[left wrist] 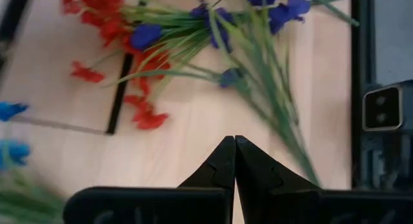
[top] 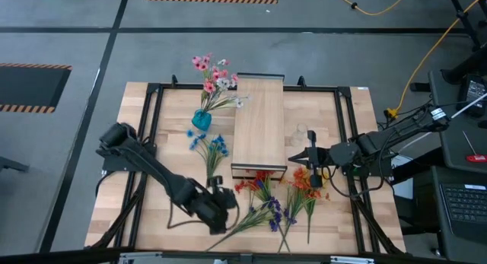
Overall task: Pick and place flowers into a vace then onto a shelf
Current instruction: Put the violet flowers into the blue vase
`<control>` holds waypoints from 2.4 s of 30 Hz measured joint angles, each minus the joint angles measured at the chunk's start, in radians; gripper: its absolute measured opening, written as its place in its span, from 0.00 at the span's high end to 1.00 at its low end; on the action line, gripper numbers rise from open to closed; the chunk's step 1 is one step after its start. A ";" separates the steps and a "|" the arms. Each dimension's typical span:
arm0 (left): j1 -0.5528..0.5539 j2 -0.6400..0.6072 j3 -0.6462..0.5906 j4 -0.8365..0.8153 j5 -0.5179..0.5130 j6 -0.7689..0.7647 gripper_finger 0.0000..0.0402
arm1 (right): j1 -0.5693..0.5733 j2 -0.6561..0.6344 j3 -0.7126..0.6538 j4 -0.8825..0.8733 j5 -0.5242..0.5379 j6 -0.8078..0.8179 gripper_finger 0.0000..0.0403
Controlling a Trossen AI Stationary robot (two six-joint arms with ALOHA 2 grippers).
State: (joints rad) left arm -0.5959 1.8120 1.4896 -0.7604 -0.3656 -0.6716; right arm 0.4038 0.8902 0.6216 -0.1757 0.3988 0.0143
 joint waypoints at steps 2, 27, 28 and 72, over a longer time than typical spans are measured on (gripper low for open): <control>-0.001 0.044 0.045 0.001 0.001 0.004 0.99 | 0.000 0.000 0.000 -0.014 0.000 0.000 0.98; -0.006 0.236 0.098 0.151 0.010 -0.138 0.51 | 0.000 0.000 -0.001 -0.048 0.001 -0.023 0.98; -0.007 0.244 0.098 0.165 0.015 -0.138 0.50 | 0.000 0.000 -0.001 -0.048 0.001 -0.023 0.98; 0.016 0.386 0.088 0.282 0.176 -0.157 0.56 | 0.000 0.003 -0.007 -0.070 0.001 -0.015 0.98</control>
State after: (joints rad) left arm -0.5798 2.1979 1.5772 -0.4784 -0.1897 -0.8288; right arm 0.4036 0.8932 0.6144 -0.2457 0.3996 -0.0006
